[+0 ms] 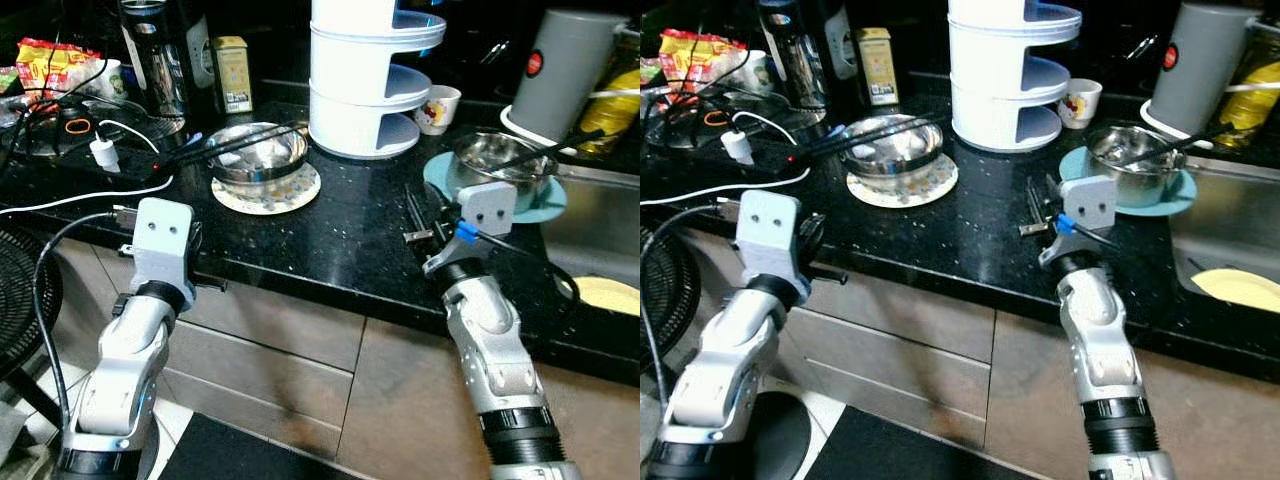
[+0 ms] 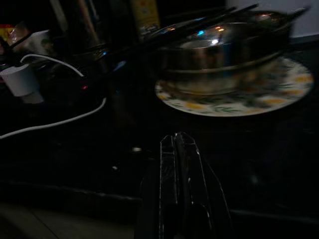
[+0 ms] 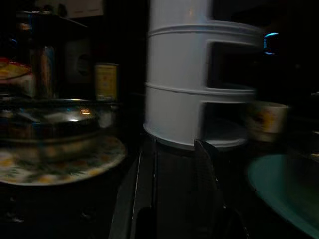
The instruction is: Kitchen organization
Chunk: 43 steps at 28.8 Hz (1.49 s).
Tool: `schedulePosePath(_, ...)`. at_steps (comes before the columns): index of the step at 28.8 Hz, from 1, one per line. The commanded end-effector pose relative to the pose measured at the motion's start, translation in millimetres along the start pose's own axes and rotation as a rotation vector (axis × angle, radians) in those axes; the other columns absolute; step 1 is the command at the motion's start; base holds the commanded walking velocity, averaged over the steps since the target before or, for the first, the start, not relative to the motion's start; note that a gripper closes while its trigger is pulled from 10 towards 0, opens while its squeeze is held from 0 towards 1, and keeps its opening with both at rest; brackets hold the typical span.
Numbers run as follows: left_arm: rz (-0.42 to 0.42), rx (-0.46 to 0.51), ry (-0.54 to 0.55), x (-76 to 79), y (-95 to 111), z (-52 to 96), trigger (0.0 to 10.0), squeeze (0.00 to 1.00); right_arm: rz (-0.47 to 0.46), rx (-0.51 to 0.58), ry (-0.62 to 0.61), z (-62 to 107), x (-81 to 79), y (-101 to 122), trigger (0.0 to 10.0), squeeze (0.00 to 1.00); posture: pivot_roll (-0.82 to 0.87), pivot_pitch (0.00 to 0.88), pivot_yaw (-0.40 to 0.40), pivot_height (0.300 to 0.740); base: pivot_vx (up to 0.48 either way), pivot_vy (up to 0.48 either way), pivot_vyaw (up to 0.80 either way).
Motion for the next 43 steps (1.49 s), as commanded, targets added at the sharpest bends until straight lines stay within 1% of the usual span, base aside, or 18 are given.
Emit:
schedulePosePath(1, 0.001, -0.011, -0.002, -1.4, -1, 1.4, 10.0, 0.00, 0.004, -0.010, 0.005, 2.7, -0.3, -2, 10.0, 0.00, 0.03, 0.192, -0.005, 0.740, 0.296, 0.000, 0.00)
schedulePosePath(18, 0.002, -0.014, 0.002, -1.8, -1, 2.8, 10.0, 0.00, 0.003, -0.021, 0.008, 3.3, 0.1, -4, 10.0, 0.00, 0.03, 0.204, -0.011, 0.740, 0.293, 0.000, 0.00)
schedulePosePath(20, 0.022, -0.018, 0.012, -1.8, -2, 4.6, 10.0, 0.00, 0.003, -0.022, 0.011, 3.5, -0.2, -4, 10.0, 0.00, 0.03, 0.205, -0.011, 0.740, 0.000, 0.000, 0.00)
schedulePosePath(25, 0.021, -0.038, 0.046, -2.9, -7, 11.3, 10.0, 0.00, 0.000, -0.023, 0.014, 3.6, -0.8, -4, 10.0, 0.00, 0.03, 0.208, -0.012, 0.740, 0.000, 0.000, 0.00)
schedulePosePath(28, 0.014, -0.039, 0.074, -7.9, -8, 13.8, 10.0, 0.00, -0.004, -0.023, 0.017, 3.3, -1.5, -4, 10.0, 0.00, 0.03, 0.208, -0.012, 0.740, 0.000, 0.000, 0.00)
schedulePosePath(29, 0.005, -0.038, 0.093, -11.3, -7, 14.1, 10.0, 0.00, -0.005, -0.023, 0.017, 3.2, -1.6, -4, 10.0, 0.00, 0.03, 0.208, -0.012, 0.740, 0.000, 0.000, 0.00)
schedulePosePath(31, -0.002, -0.019, 0.139, -23.0, -3, 15.3, 10.0, 0.00, -0.008, -0.023, 0.020, 2.8, -2.0, -4, 10.0, 0.00, 0.03, 0.208, -0.012, 0.740, 0.000, 0.000, 0.00)
schedulePosePath(34, 0.007, -0.006, 0.149, -27.3, 0, 15.8, 10.0, 0.00, -0.008, -0.023, 0.022, 2.7, -2.2, -4, 10.0, 0.00, 0.03, 0.208, -0.012, 0.740, 0.000, 0.000, 0.00)
schedulePosePath(35, 0.000, -0.002, 0.153, -32.1, 2, 16.3, 10.0, 0.00, -0.009, -0.024, 0.024, 2.9, -2.4, -4, 10.0, 0.00, 0.03, 0.205, -0.016, 0.740, 0.000, 0.000, 0.00)
schedulePosePath(36, 0.000, -0.002, 0.153, -32.1, 2, 16.3, 10.0, 0.00, -0.009, -0.024, 0.024, 2.9, -2.4, -4, 10.0, 0.00, 0.03, 0.205, -0.016, 0.740, 0.000, 0.000, 0.00)
schedulePosePath(37, -0.023, 0.005, 0.150, -39.0, 7, 16.9, 10.0, 0.00, -0.011, -0.026, 0.029, 2.9, -2.6, -4, 10.0, 0.00, 0.03, 0.205, -0.016, 0.740, 0.000, 0.000, 0.00)
schedulePosePath(39, -0.036, 0.008, 0.144, -41.3, 9, 16.8, 10.0, 0.00, -0.012, -0.026, 0.030, 2.9, -2.7, -4, 10.0, 0.00, 0.03, 0.205, -0.016, 0.740, 0.000, 0.000, 0.00)
schedulePosePath(40, -0.056, 0.012, 0.132, -43.0, 11, 16.0, 10.0, 0.00, -0.013, -0.028, 0.034, 2.7, -2.9, -4, 10.0, 0.00, 0.04, 0.206, -0.021, 0.740, 0.000, 0.000, 0.00)
schedulePosePath(41, -0.100, 0.018, 0.092, -44.0, 17, 13.2, 10.0, 0.00, -0.016, -0.033, 0.044, 2.3, -4.1, -5, 10.0, 0.00, 0.04, 0.206, -0.023, 0.740, 0.000, 0.000, 0.00)
schedulePosePath(42, -0.100, 0.018, 0.092, -44.0, 17, 13.2, 10.0, 0.00, -0.016, -0.033, 0.044, 2.3, -4.1, -5, 10.0, 0.00, 0.04, 0.206, -0.023, 0.740, 0.000, 0.000, 0.00)
schedulePosePath(43, -0.130, 0.021, 0.065, -44.3, 21, 11.4, 10.0, 0.00, -0.018, -0.036, 0.052, 1.9, -4.9, -5, 10.0, 0.00, 0.04, 0.206, -0.023, 0.740, 0.000, 0.000, 0.00)
Point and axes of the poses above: a point about 5 cm out from each wrist's last joint towards the gripper, its own z axis pointing back from the gripper into the wrist, its own y axis along the axis of the wrist's last joint, x = y × z, the point moved 2 cm from there along -z, pointing out of the wrist towards the gripper, and after that the axes turned 6 degrees about z, right-handed, at the moved point
